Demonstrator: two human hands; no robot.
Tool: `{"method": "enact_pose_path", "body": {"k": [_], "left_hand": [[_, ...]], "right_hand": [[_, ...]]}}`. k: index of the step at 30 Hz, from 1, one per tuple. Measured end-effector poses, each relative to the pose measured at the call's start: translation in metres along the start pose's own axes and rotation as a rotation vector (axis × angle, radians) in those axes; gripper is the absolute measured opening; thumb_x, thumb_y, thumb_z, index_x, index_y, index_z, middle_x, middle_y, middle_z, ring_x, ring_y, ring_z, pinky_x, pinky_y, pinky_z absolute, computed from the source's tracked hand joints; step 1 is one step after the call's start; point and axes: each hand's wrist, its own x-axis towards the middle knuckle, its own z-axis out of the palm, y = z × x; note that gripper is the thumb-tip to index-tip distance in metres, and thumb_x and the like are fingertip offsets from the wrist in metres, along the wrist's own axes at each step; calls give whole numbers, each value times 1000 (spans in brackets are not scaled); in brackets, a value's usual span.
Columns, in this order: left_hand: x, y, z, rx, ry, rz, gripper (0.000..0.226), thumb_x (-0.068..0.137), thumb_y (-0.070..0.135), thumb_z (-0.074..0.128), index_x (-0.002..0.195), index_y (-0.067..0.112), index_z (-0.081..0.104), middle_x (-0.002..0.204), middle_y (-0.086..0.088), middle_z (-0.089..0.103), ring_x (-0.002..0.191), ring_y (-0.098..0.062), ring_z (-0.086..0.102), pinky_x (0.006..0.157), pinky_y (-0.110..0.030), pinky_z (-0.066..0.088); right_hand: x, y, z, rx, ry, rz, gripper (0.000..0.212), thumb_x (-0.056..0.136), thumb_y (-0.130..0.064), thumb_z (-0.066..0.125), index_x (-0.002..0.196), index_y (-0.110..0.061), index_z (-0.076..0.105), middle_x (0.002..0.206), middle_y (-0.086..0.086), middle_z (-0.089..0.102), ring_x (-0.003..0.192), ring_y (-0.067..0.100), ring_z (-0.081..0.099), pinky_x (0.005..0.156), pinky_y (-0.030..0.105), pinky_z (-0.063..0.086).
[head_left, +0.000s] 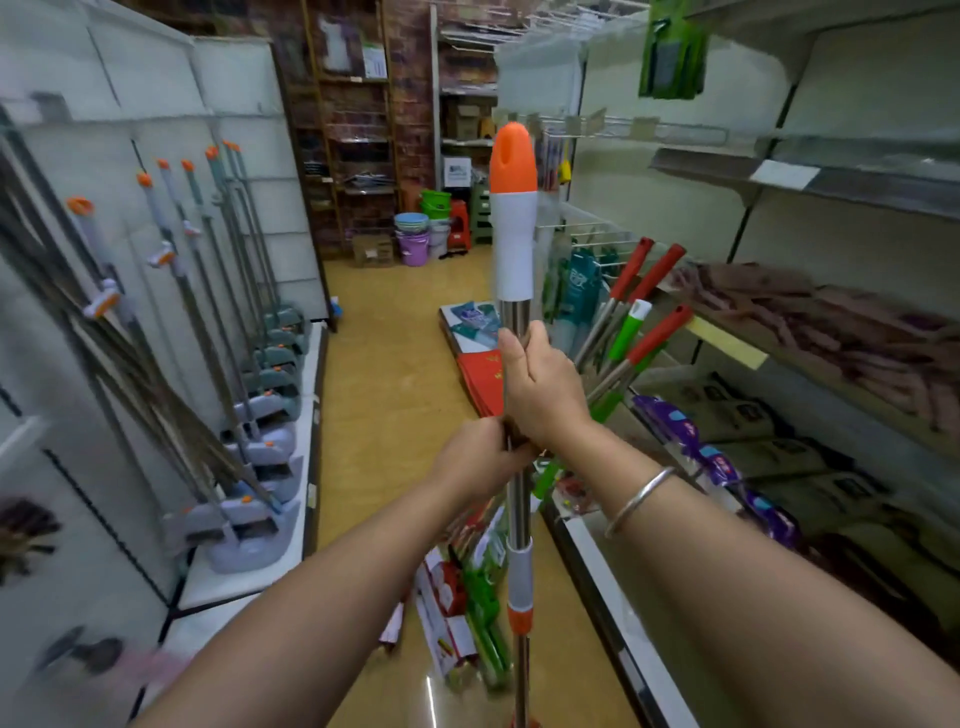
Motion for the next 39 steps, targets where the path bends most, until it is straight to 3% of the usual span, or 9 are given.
{"method": "enact_pose_path", "body": {"k": [6,13,17,19,22,24,28,33,39], "left_hand": [[-6,-60,-53,-42,75,-62,35,85,35,56,69,4,57,73,-21,68,69,-35,64,62,-48,50],[23,-117,-113,-24,197,-68,31,80,27,60,54,21,44,54,-1,49,54,-22,48,52,-32,33],[60,-146,-149,12,252,-95,30,80,32,59,56,19,46,55,-1,50,57,-23,52,56,-31,39],[87,-161,-163,24,257,-87,30,80,33,59,57,19,47,55,0,50,58,-23,53,56,-31,40],[136,-176,-180,50,263,-38,33,82,31,59,56,17,44,54,1,47,54,-18,48,53,-30,35],[173,-182,-192,79,253,-25,37,84,30,58,54,17,41,52,1,43,50,-16,43,52,-30,33],[252,-195,-224,128,295,-12,40,81,35,56,52,15,36,49,-4,42,49,-25,45,56,-34,37],[341,-198,-246,165,284,58,36,80,39,56,55,16,45,56,-6,51,54,-26,51,52,-33,37],[444,-205,-258,166,287,129,30,86,40,51,65,18,44,63,-2,50,64,-26,52,53,-32,35]], "right_hand": [[22,-54,51,113,-46,4,29,100,-40,27,85,-16,34,65,-5,45,58,8,42,60,33,28],[71,-77,113,388,-69,12,25,95,-39,41,88,-15,40,68,-6,46,62,12,46,65,37,39],[81,-24,163,384,-96,179,23,78,-34,40,96,-23,48,84,0,56,79,20,53,67,34,41],[88,4,189,203,-264,235,21,83,-27,44,101,-18,50,85,2,55,75,19,52,60,31,40],[119,17,231,101,-802,271,20,86,-17,53,106,-14,50,78,-1,49,66,13,45,53,24,36],[149,24,256,70,-994,302,27,84,-23,60,107,-19,46,82,-3,49,70,13,48,58,24,40],[212,55,294,32,-938,342,53,76,-39,73,120,-19,51,104,1,57,85,17,56,63,27,47],[289,76,322,236,-703,444,27,81,-41,68,83,-20,51,76,-4,53,67,10,51,59,25,41],[385,104,327,144,-534,417,27,85,-31,64,68,-18,49,67,0,53,57,12,51,57,28,43]]}}
